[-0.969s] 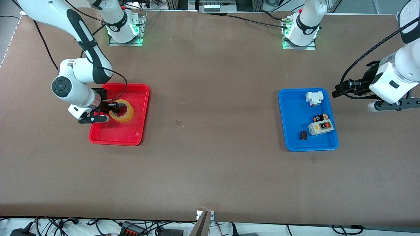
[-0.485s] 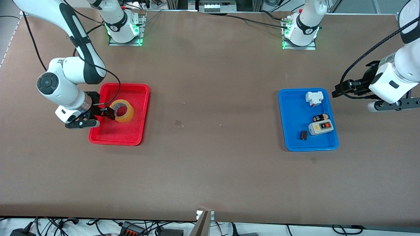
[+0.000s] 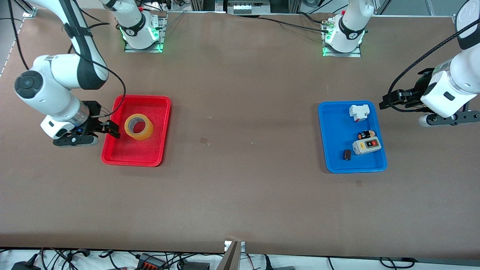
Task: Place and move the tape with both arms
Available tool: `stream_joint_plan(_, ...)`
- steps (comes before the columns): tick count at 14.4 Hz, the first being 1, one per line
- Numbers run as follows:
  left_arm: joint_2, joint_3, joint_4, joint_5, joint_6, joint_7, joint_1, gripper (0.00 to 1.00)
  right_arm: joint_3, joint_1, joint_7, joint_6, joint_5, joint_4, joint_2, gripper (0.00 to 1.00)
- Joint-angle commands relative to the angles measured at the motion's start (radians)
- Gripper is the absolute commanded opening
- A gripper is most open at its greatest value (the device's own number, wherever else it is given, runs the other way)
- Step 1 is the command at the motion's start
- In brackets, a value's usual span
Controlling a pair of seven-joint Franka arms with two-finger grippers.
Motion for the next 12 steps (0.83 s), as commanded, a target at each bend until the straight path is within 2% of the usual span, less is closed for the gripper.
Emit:
stream_joint_plan(1, -0.019, 0.0, 0.003, 0.017, -0.024, 0.041, -0.003, 1.0, 0.017, -0.02, -0.014, -0.17, 0.004, 0.117, -0.028, 0.97)
stream_joint_plan(3, -0.019, 0.006, 0.006, 0.015, -0.035, 0.125, 0.003, 1.0, 0.015, -0.022, -0.016, -0.285, 0.01, 0.229, -0.03, 0.98)
stream_joint_plan(5, -0.019, 0.006, 0.015, 0.014, -0.039, 0.124, 0.005, 1.0, 0.017, -0.018, -0.014, -0.42, 0.029, 0.358, -0.03, 0.98)
stream_joint_plan(7, -0.019, 0.007, 0.018, 0.012, -0.039, 0.122, 0.006, 1.0, 0.021, -0.015, -0.009, -0.494, 0.046, 0.459, -0.028, 0.98)
stream_joint_plan(12, -0.019, 0.003, 0.02, 0.004, -0.035, 0.082, 0.005, 1.0, 0.026, -0.014, 0.055, -0.711, 0.047, 0.636, -0.031, 0.99)
